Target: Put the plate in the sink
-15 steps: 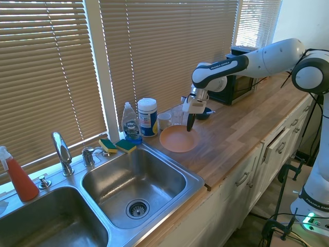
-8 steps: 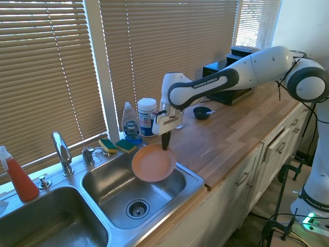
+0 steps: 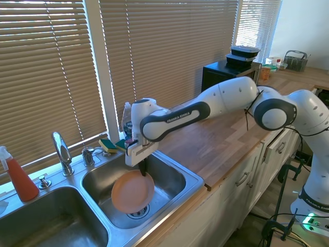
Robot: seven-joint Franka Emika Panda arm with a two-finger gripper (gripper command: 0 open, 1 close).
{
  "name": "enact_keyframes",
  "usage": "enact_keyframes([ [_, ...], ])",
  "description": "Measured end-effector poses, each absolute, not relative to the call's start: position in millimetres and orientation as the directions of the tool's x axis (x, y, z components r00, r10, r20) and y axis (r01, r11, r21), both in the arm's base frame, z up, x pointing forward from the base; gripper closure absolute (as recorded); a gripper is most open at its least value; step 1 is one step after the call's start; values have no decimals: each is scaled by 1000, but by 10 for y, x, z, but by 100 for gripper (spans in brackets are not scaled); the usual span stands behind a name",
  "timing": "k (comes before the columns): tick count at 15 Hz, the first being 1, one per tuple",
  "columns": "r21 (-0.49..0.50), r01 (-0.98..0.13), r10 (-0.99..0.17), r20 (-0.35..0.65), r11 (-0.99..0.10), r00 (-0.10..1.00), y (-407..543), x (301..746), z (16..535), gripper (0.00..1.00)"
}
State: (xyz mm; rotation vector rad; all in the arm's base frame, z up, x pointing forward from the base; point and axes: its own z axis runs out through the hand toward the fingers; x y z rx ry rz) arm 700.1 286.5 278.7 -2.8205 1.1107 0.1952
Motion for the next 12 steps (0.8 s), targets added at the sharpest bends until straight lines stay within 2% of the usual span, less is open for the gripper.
enact_keyframes([
  [1,-26,-688,-677,-154,-725,719,2905,7037,2581,0],
  [4,5,-698,-691,-145,-716,708,2965,7152,2227,0],
  [12,-11,-705,-700,-112,-709,706,3007,7258,2334,0],
])
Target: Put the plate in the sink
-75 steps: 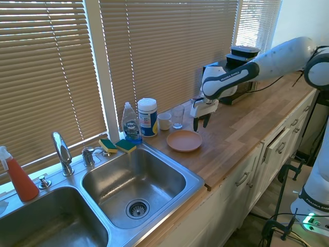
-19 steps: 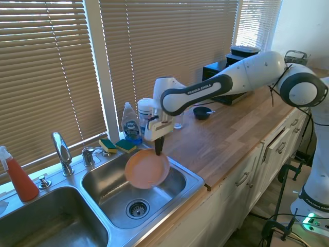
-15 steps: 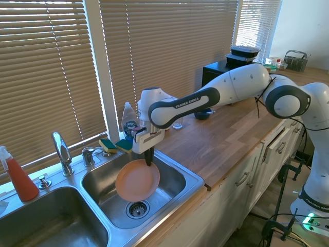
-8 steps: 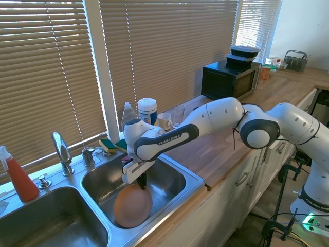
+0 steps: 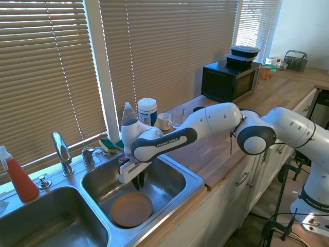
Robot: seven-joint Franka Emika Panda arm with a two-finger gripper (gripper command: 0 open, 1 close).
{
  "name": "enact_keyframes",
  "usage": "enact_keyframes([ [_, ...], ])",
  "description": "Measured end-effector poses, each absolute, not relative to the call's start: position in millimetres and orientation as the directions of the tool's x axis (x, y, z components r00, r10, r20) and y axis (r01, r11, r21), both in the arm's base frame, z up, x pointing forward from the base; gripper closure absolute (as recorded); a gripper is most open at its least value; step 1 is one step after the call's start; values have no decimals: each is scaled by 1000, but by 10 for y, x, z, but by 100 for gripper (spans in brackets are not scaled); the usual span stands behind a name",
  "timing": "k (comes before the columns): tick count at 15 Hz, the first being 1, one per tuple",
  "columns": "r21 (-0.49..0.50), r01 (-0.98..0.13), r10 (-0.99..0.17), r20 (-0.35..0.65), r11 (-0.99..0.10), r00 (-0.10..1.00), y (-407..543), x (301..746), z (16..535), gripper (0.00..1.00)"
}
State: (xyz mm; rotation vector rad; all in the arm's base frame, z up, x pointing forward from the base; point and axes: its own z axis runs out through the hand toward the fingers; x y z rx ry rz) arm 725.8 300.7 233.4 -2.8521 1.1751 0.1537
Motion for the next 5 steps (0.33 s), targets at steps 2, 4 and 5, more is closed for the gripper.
enact_keyframes([
  [2,-26,-709,-704,-97,-705,704,2967,7296,2474,0],
  [4,-60,-711,-707,-75,-700,703,2944,7329,2801,0],
  [5,-75,-712,-709,-68,-698,702,2935,7322,2985,0],
])
